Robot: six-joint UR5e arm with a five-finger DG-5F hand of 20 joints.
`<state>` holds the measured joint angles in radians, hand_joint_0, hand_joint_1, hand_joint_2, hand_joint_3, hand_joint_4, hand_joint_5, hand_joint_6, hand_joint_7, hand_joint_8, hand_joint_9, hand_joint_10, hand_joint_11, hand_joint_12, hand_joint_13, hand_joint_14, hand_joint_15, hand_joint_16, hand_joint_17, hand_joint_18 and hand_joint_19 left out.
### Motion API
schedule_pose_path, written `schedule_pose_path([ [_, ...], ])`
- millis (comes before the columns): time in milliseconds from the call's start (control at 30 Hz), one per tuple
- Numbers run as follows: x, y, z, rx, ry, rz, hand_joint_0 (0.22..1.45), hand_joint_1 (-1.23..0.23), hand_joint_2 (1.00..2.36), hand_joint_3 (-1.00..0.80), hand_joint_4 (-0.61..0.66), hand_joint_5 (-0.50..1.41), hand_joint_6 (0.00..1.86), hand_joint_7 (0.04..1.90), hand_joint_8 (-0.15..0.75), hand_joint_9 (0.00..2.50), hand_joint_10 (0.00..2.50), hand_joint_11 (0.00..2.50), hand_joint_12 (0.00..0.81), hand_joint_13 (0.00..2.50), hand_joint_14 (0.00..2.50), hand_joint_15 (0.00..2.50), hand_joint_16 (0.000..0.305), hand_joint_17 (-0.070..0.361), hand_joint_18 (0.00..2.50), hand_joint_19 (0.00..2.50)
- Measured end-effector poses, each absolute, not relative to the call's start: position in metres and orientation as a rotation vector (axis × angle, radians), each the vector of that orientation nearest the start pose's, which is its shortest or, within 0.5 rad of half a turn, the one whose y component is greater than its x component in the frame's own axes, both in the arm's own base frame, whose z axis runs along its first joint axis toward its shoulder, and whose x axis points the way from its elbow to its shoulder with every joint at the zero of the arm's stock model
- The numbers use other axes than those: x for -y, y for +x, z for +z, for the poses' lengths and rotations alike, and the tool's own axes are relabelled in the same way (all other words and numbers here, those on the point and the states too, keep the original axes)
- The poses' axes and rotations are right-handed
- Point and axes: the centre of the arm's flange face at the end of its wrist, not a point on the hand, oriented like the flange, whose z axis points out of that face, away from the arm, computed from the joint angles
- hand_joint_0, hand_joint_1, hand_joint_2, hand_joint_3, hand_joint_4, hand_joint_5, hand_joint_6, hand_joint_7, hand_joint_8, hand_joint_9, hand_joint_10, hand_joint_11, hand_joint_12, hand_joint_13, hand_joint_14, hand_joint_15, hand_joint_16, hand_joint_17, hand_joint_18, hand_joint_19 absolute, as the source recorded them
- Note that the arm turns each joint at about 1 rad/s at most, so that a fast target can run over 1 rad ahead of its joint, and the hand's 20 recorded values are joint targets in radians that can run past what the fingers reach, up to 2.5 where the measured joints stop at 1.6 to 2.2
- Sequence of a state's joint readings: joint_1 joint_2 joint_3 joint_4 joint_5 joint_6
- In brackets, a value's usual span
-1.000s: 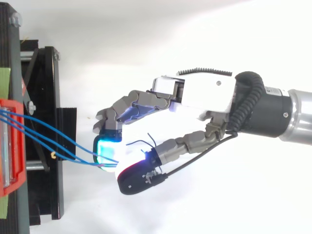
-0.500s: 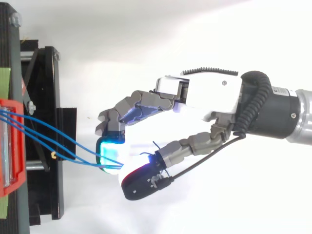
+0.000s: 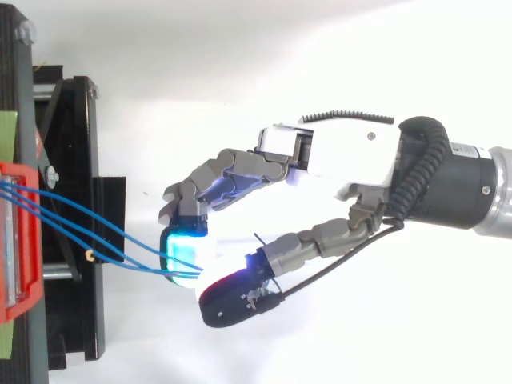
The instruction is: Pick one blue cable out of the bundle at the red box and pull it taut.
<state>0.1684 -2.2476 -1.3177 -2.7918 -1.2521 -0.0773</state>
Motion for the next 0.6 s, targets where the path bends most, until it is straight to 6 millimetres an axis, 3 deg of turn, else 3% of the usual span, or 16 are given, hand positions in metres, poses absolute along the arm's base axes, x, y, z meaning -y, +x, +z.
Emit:
schedule_pose_path([
  [300,0.0422,0.7283,0.2260,-1.194,1.266,0.999,0.55,-0.79,1.00,-0.50,0.24,-0.16,0.83,0.88,0.342,0.72,0.01,0.28,0.397,0.44,0.00,0.12,0.062,0.139,0.58,0.26],
  [600,0.0411,0.7275,0.2251,-1.182,1.297,1.021,0.53,-0.85,1.00,-0.50,0.25,-0.15,0.84,0.94,0.351,0.74,0.01,0.30,0.398,0.45,0.00,0.11,0.063,0.142,0.61,0.25],
])
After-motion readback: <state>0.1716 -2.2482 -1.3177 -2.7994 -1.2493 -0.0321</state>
